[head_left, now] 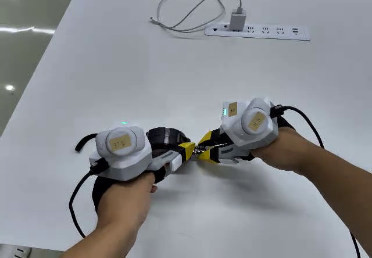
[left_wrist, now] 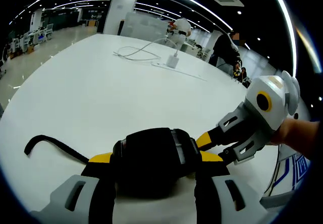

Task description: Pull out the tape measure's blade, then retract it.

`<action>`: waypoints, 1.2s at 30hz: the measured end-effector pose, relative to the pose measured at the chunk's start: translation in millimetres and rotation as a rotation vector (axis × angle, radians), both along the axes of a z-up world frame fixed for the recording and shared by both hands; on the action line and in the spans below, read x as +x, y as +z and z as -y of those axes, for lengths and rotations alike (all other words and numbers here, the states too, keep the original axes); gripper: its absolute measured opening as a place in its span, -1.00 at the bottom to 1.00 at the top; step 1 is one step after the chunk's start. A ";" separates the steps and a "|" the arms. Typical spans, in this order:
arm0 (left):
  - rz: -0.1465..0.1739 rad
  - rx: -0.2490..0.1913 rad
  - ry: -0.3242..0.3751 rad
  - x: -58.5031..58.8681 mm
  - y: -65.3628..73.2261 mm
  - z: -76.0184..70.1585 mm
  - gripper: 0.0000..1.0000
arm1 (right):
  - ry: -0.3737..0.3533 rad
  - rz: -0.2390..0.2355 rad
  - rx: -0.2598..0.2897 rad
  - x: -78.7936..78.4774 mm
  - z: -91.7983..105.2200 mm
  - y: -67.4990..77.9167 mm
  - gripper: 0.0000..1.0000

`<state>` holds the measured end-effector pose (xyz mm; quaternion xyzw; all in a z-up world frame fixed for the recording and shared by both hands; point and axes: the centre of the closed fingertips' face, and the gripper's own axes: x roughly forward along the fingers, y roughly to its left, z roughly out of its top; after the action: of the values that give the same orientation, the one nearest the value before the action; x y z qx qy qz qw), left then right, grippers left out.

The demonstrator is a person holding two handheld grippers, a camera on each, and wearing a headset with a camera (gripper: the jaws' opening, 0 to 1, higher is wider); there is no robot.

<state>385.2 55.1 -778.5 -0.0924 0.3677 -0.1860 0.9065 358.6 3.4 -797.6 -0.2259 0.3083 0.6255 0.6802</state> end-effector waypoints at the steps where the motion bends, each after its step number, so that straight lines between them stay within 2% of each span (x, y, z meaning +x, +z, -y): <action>1: 0.001 0.000 -0.002 -0.2 0.1 0.0 0.19 | 0.001 -0.002 0.002 -0.3 -1.2 -0.2 -0.79; 10: 0.000 0.001 -0.003 -0.4 0.2 0.3 0.20 | 0.004 0.002 0.015 0.4 -10.4 -1.8 -0.79; 27: 0.001 0.006 -0.005 0.1 -1.6 2.1 0.23 | -0.006 -0.004 0.005 0.4 -9.2 -4.0 -0.76; 36: -0.023 -0.004 -0.012 -0.8 -1.1 3.2 0.25 | -0.037 -0.012 -0.006 2.0 -2.5 -2.8 -0.55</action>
<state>384.4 51.9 -779.6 -0.0944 0.3783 -0.1911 0.9008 360.6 5.9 -800.4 -0.2183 0.3184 0.6132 0.6892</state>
